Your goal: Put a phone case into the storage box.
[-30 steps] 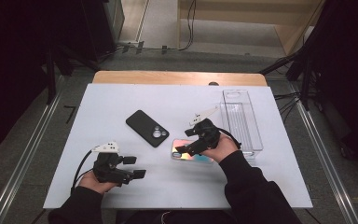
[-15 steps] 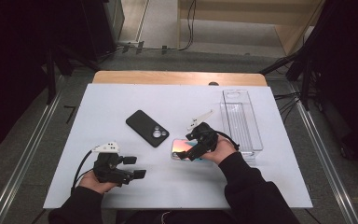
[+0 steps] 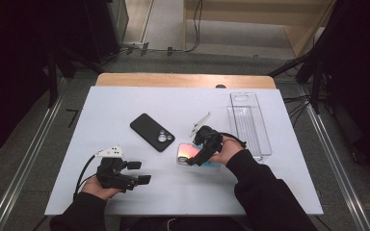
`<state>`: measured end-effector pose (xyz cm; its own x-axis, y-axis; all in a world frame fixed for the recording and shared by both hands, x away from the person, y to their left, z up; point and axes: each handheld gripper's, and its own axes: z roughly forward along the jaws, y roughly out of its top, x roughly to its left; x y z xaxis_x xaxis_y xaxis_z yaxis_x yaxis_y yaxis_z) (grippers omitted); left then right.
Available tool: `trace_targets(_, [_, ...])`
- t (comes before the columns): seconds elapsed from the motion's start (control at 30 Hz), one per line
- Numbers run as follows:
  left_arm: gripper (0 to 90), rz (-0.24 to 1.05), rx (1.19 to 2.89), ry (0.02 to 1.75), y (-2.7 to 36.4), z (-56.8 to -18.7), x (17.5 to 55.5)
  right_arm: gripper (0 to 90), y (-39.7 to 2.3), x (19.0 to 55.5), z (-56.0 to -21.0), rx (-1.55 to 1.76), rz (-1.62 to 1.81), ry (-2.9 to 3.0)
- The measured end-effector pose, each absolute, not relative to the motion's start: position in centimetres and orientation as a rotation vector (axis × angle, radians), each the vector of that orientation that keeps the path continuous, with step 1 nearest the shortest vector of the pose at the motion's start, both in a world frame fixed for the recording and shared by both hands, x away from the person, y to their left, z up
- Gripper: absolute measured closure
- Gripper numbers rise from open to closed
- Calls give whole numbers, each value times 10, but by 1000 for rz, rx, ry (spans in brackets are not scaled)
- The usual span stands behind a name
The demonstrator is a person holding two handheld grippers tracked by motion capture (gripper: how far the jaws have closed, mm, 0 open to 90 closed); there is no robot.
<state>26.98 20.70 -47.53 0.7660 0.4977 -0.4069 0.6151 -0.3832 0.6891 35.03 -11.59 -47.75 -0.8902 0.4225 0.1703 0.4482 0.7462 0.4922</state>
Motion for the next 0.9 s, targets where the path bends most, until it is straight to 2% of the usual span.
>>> trace_targets(0.9, [220, -164, 2057, 832, 207, -475, 270, 90, -110, 358, -490, -598, -592, -3005])
